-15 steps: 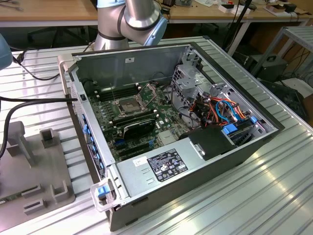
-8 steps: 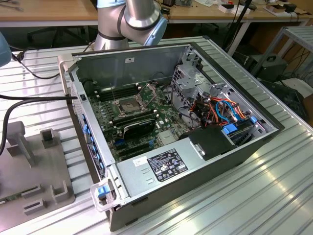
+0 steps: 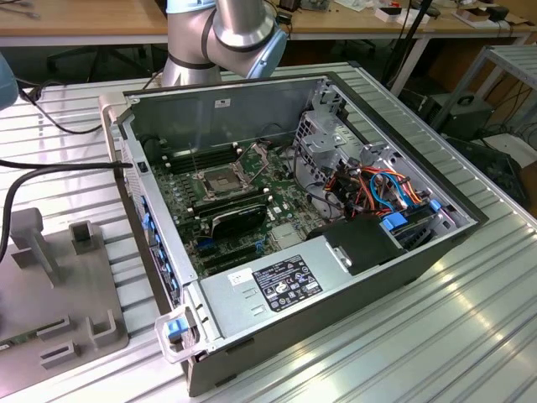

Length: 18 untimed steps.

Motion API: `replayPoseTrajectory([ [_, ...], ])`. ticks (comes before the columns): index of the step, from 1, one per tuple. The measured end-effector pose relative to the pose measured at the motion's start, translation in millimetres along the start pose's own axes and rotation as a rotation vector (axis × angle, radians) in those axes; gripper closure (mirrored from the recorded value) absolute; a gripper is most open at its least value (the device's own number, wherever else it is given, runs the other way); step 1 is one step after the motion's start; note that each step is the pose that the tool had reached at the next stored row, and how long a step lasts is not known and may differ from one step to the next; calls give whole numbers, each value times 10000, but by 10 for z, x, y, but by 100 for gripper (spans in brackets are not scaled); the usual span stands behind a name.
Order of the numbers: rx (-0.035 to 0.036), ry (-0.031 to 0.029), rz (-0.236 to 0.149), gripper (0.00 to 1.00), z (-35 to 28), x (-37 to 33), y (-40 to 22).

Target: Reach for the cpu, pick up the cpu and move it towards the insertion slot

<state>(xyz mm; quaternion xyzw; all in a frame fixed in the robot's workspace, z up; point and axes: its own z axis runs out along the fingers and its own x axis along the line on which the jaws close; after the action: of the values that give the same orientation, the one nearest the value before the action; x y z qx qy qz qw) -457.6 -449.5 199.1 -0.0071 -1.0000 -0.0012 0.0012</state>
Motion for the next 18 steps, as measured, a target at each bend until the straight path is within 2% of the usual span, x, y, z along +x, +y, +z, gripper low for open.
replayPoseTrajectory([
  [2, -3, -4, 0, 45, -48, 0, 1],
  [11, -4, -4, 0, 45, -60, 0, 1],
  [18, -4, -3, 0, 45, -101, 0, 1],
])
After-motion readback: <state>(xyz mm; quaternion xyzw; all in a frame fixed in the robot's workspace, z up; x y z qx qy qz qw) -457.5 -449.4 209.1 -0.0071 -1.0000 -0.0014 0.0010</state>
